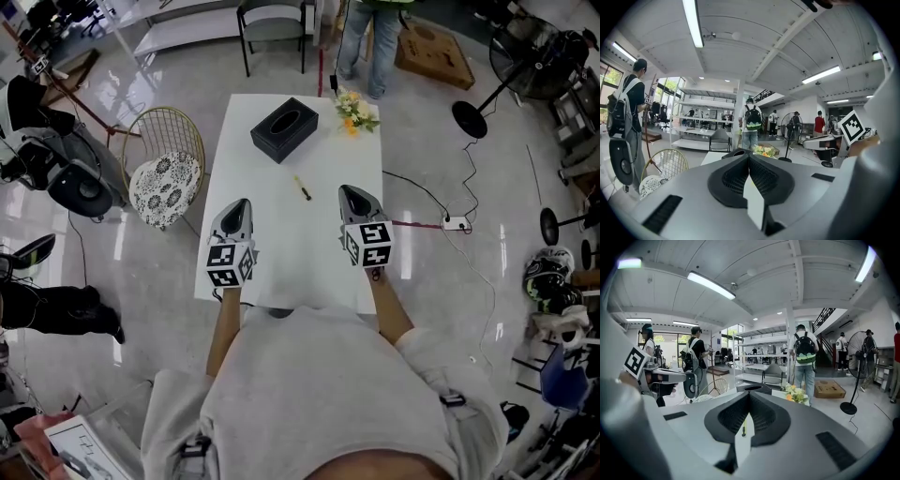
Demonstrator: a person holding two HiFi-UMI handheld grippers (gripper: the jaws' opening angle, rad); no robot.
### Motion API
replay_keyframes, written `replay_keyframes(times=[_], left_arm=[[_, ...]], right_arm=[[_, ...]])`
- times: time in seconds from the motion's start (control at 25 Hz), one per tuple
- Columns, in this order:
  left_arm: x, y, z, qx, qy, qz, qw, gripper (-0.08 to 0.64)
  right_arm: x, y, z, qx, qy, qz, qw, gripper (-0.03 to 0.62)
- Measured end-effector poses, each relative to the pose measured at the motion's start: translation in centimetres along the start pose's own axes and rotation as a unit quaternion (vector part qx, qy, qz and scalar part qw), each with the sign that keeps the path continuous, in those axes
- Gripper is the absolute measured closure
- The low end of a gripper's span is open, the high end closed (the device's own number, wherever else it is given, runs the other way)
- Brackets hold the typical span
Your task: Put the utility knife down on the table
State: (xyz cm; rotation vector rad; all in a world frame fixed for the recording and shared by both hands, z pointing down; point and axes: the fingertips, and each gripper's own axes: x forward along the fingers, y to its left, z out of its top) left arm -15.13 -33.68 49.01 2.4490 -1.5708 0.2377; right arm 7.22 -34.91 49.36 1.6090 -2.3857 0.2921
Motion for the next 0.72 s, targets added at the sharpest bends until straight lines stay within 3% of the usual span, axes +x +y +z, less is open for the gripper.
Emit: replay_keyframes(times=[0.72], left_arm=[[-0.16,0.16,-0.22,0.003,0.006,-0.002,1.0000,0.540]], right_arm=[[0.19,-0.23,-0.85,0.002,0.012,-0.004,1.000,0.561]])
